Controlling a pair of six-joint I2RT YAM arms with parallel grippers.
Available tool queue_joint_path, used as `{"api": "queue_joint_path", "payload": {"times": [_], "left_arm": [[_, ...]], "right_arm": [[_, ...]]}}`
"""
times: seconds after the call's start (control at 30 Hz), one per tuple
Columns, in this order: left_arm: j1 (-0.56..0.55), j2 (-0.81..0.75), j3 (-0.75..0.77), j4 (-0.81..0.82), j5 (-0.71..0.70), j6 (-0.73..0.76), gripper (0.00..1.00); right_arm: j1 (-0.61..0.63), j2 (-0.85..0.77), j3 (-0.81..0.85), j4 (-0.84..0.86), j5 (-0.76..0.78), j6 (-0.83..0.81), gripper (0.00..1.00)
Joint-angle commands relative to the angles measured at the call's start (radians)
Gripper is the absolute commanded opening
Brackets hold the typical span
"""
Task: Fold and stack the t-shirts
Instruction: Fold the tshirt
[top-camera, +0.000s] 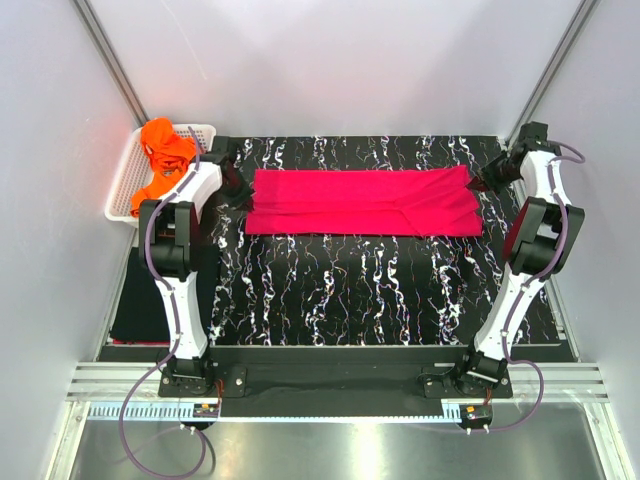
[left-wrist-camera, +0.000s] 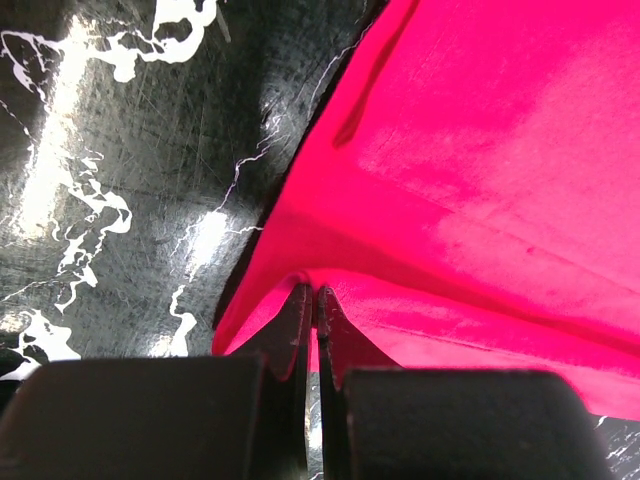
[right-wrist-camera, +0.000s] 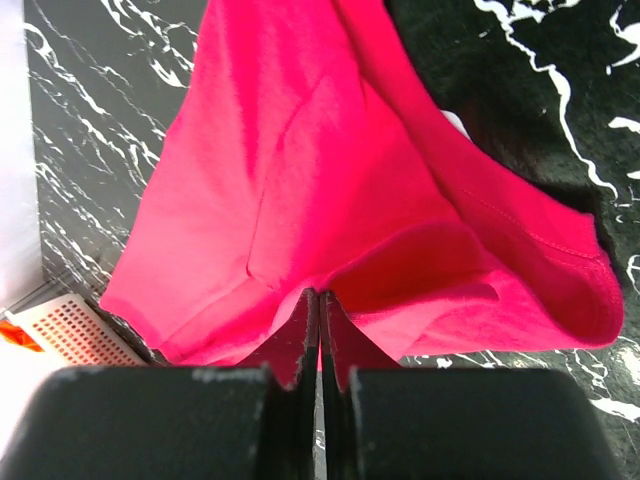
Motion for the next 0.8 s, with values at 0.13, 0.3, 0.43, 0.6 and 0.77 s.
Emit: {"api": "queue_joint_path", "payload": {"times": [0.13, 0.3, 0.43, 0.6, 0.77], "left_arm": [[0.012, 0.011, 0.069, 0.013, 0.004, 0.010, 0.00], [0.015, 0.029, 0.087, 0.013, 0.016, 0.003, 0.00], [0.015, 0.048, 0.102, 0.012, 0.019, -0.002, 0.00], [0.015, 0.066, 0.125, 0.012, 0.021, -0.008, 0.00], [0.015, 0.082, 0.144, 0.010, 0.028, -0.011, 0.00]], "right_arm": [[-0.010, 0.024, 0.063, 0.020, -0.032, 0.033, 0.00], [-0.013, 0.059, 0.093, 0.022, -0.036, 0.036, 0.00], [-0.016, 0.090, 0.119, 0.022, -0.045, 0.038, 0.00], [-0.018, 0.126, 0.136, 0.022, -0.053, 0.039, 0.00], [-0.023, 0.137, 0.141, 0.022, -0.053, 0.039, 0.00]]}}
